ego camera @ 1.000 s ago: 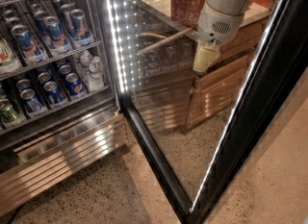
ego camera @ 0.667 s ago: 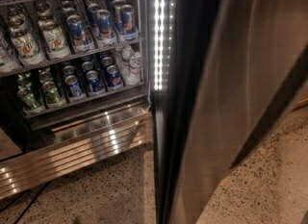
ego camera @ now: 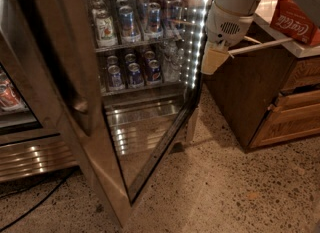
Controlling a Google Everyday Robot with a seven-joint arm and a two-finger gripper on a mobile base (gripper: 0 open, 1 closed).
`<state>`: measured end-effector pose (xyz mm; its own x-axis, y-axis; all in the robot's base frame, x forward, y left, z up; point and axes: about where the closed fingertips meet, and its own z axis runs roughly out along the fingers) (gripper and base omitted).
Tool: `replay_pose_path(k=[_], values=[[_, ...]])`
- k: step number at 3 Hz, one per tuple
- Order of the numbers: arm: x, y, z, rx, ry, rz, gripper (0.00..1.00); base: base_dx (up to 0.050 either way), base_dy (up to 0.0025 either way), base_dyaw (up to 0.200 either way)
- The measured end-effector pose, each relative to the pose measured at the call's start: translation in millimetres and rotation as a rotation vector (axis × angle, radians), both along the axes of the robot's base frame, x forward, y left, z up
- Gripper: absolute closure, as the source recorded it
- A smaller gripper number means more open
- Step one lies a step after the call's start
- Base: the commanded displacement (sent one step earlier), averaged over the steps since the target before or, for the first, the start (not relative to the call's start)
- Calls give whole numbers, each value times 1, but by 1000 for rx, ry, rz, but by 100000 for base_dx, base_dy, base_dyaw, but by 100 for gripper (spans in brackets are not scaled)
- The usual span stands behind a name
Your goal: Close right fridge door
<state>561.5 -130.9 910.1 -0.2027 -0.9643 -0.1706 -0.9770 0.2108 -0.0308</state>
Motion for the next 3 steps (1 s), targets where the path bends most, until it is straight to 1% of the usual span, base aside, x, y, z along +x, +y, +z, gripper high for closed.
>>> replay_pose_path(k=[1, 2, 3], values=[[0, 0, 0, 0, 0, 0, 100, -3, 6, 19569], [0, 0, 0, 0, 0, 0, 100, -32, 50, 19322], [0, 0, 0, 0, 0, 0, 100, 5004, -3, 58]])
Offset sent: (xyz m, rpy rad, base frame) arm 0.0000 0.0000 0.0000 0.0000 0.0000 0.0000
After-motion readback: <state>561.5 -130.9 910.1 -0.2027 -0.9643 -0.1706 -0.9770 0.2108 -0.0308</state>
